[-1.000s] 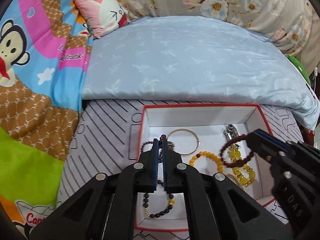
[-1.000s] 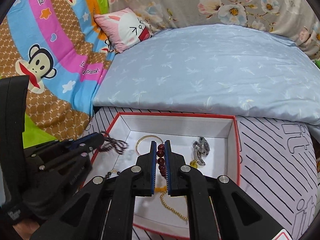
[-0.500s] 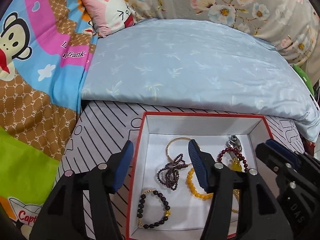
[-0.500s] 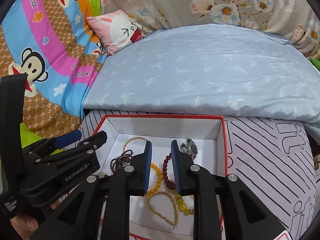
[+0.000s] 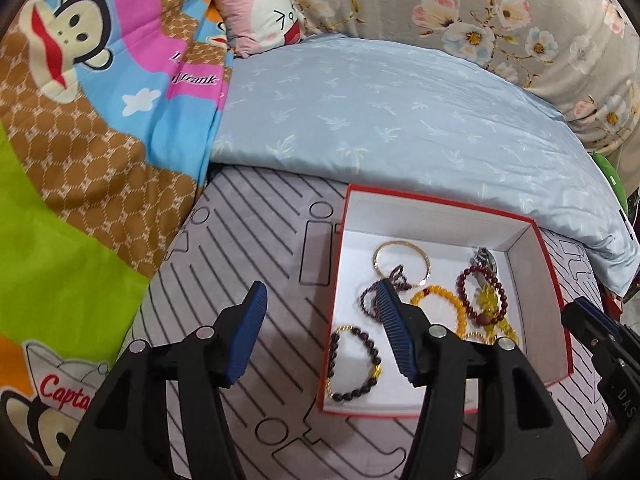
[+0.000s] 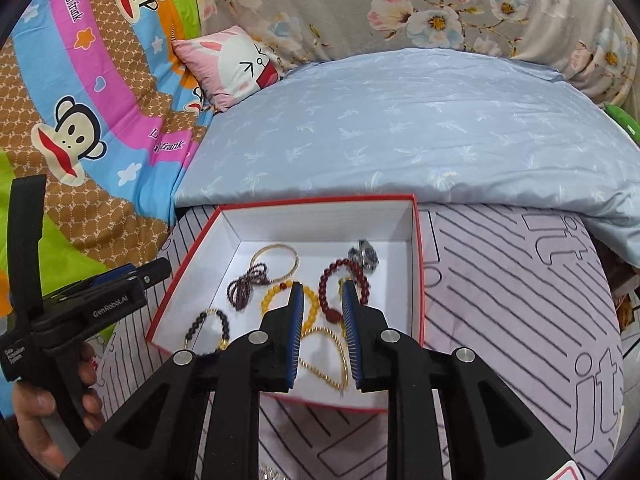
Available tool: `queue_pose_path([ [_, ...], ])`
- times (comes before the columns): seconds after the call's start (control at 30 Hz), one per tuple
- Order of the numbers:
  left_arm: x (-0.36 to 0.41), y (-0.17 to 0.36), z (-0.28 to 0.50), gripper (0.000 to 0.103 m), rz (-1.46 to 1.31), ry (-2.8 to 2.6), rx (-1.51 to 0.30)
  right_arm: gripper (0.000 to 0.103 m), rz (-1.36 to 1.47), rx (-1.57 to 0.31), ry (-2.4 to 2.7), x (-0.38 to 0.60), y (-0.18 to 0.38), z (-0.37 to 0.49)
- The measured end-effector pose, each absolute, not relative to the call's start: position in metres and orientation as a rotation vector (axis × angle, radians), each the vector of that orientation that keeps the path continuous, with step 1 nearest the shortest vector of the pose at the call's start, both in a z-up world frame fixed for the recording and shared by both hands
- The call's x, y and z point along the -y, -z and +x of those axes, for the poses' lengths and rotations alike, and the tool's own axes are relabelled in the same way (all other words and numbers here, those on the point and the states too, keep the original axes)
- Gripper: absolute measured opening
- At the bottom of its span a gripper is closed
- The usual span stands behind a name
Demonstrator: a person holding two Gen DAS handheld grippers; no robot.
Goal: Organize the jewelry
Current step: 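Withdraw both tools from the box toward the silver pendant necklaces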
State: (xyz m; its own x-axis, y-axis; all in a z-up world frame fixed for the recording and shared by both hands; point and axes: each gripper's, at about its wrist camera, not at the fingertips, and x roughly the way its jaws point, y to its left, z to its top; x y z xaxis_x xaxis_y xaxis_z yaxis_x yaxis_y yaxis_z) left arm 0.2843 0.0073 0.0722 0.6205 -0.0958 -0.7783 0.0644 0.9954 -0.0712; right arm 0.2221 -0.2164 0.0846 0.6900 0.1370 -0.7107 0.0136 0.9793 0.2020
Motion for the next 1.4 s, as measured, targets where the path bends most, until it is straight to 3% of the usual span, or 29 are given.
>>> queue_pose_path([
  [1.4,0.004,-0.022,0.165,0.054,-0.006,0.171,-1.035,0.021,0.181,-0.965,-0.134,0.188,-0.028,0.109],
])
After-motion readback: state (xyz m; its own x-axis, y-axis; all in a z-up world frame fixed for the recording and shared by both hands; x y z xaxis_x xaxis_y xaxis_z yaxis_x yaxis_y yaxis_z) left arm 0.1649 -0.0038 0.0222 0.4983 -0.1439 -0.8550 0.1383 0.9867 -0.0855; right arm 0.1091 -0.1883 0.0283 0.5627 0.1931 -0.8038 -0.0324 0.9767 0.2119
